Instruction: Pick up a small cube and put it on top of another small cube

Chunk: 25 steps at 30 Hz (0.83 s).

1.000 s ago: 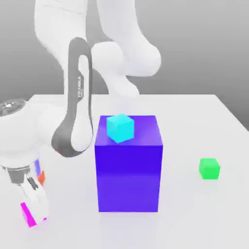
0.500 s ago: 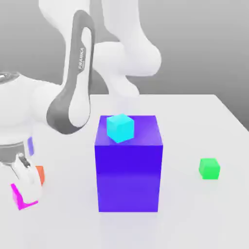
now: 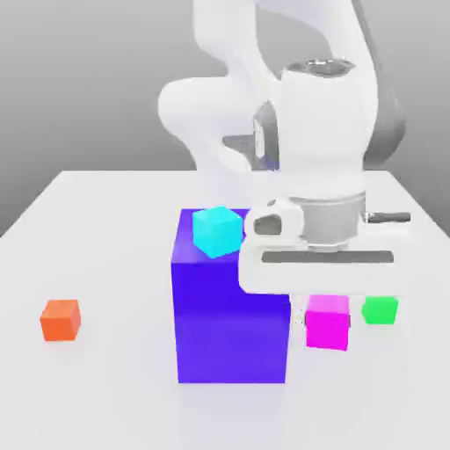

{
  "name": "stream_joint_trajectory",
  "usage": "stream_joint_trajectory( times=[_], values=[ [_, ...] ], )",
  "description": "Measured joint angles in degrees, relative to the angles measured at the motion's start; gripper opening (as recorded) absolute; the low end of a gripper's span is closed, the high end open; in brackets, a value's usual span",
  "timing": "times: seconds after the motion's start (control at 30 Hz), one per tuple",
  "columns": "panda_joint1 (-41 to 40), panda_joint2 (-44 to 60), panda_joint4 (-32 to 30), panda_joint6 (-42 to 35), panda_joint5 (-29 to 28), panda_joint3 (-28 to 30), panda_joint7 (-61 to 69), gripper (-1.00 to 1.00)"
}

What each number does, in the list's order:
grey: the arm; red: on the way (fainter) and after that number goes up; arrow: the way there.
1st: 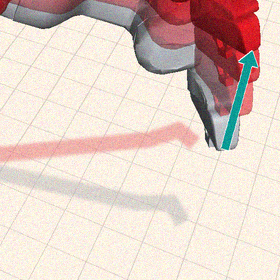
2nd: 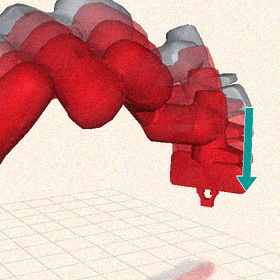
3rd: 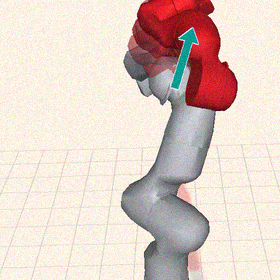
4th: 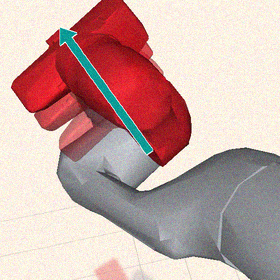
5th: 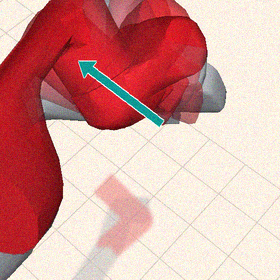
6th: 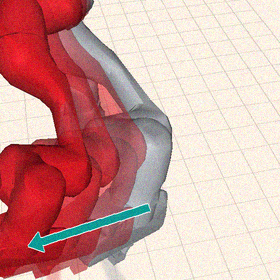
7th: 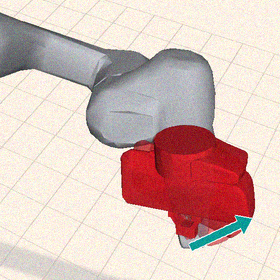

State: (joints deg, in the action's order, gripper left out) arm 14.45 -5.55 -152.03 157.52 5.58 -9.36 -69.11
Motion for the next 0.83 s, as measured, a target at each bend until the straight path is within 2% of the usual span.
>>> stream_joint_trajectory(
  times=[0.33,0.43,0.57,0.73,0.77,0.83],
  values=[
    [13.83,-5.33,-9.74,-3.08,2.51,-12.34,-3.09,-1.00],
    [16.29,-4.99,-11.75,-3.15,3.57,-14.11,-3.24,-1.00],
    [14.84,-0.06,-11.76,1.26,-0.50,-15.10,-6.24,-1.00],
    [13.88,7.82,-11.56,8.27,-10.43,-13.44,-13.24,-1.00],
    [14.31,9.29,-11.53,9.53,-12.61,-12.53,-14.77,1.00],
    [14.30,9.29,-11.53,9.53,-12.61,-12.53,-14.77,1.00]
  ],
)
